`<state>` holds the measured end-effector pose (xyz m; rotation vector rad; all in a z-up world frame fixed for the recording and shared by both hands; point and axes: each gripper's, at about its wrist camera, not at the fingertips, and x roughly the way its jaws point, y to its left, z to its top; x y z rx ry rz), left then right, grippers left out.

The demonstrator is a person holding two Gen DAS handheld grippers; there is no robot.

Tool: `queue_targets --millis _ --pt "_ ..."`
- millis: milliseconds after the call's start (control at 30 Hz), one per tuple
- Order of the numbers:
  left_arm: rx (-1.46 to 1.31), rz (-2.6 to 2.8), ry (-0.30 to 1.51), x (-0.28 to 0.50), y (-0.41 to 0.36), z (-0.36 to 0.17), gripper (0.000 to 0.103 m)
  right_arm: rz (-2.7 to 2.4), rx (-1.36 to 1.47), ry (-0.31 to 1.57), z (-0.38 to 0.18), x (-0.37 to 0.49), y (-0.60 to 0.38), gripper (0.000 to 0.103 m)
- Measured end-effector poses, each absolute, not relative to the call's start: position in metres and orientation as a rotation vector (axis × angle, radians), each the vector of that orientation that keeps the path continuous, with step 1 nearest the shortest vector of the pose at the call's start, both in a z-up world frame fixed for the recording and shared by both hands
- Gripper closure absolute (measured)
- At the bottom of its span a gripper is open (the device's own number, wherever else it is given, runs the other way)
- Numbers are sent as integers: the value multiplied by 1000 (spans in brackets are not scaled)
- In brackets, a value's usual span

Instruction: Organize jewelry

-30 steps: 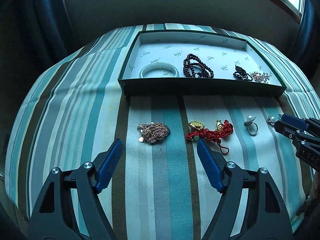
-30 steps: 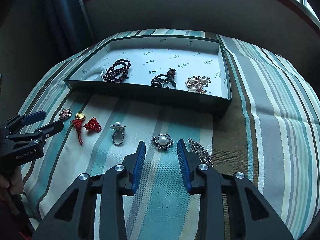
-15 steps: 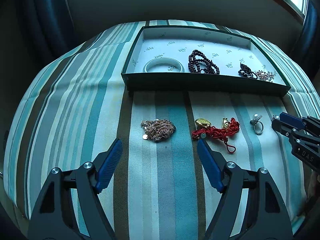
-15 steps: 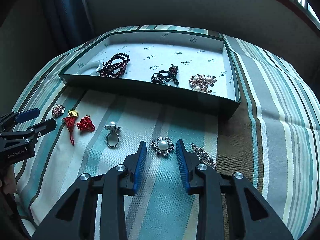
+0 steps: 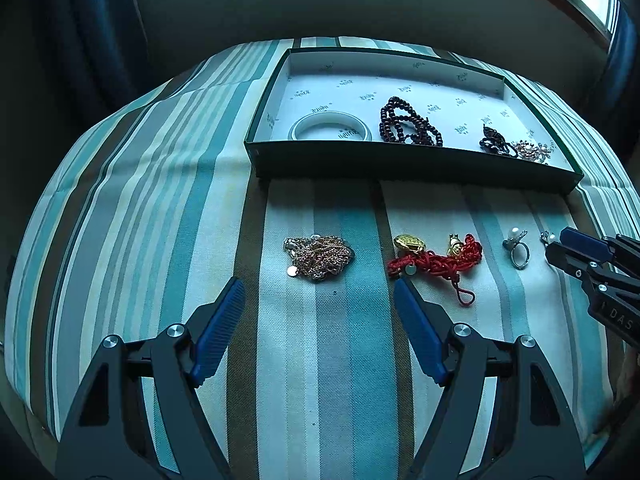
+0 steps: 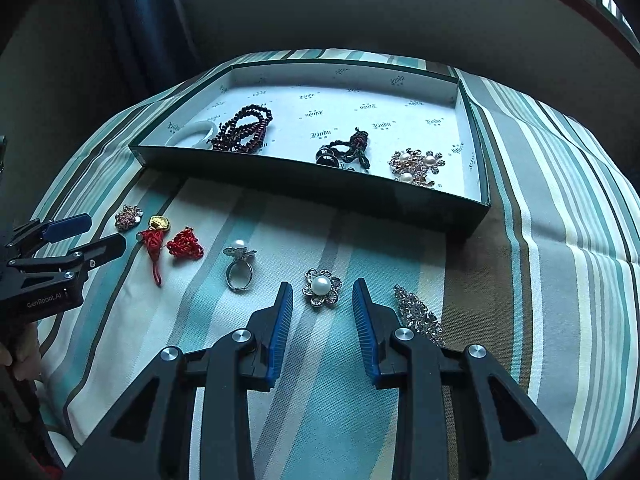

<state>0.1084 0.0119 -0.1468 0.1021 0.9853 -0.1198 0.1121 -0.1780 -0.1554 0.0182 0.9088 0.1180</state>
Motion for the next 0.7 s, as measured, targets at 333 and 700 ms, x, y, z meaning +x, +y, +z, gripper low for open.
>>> queue_targets --millis 333,700 --pt "103 -118 988 108 10 -147 27 124 -24 901 -158 111 -174 81" --pt "91 -106 995 110 15 -150 27 105 -5 898 -157 104 -181 81"
